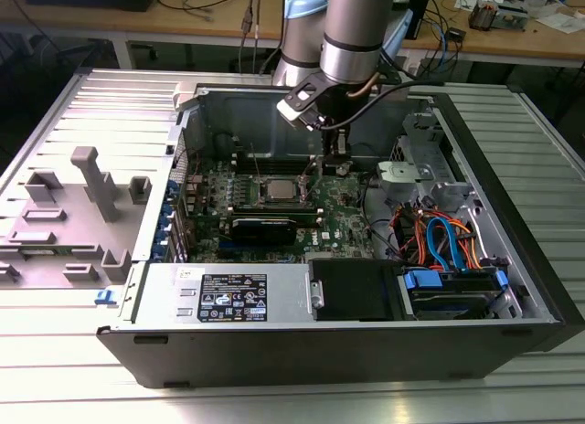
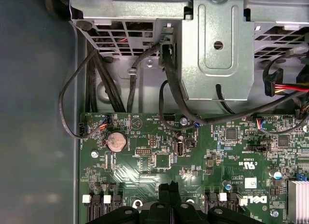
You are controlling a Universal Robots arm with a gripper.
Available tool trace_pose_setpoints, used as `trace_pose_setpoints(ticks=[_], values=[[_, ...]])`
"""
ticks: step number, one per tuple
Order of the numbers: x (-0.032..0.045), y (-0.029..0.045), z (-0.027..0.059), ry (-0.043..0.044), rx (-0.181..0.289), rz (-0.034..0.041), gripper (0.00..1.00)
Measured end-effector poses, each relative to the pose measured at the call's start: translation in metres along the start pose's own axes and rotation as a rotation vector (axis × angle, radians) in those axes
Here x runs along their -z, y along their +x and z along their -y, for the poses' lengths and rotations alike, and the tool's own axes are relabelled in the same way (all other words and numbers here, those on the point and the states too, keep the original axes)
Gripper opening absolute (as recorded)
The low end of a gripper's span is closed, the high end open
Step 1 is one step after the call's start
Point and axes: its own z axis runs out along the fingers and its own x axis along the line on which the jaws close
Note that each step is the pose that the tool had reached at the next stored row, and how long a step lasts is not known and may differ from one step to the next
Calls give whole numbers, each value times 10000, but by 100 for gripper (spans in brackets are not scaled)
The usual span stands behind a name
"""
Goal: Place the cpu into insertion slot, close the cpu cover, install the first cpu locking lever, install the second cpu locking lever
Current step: 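Close the cpu cover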
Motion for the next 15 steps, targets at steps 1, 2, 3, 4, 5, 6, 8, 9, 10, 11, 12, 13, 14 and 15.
trace_pose_setpoints(ticks=[1,2,3,4,5,6,8,9,10,11,12,13,14,15], values=[[0,0,3,0,0,-1,11],[0,0,8,0,0,-1,11],[0,0,12,0,0,-2,11],[0,0,15,0,0,-2,11],[0,0,20,0,0,-3,11],[0,0,24,0,0,-4,11],[-1,0,32,0,0,-5,11],[-1,1,51,0,0,-7,11],[-1,1,84,-1,0,-8,11],[-1,1,114,0,0,-8,11],[-1,2,137,0,0,-8,11],[-1,2,141,0,1,-8,11],[-2,2,146,0,0,-9,11],[-2,2,151,0,0,-9,11]])
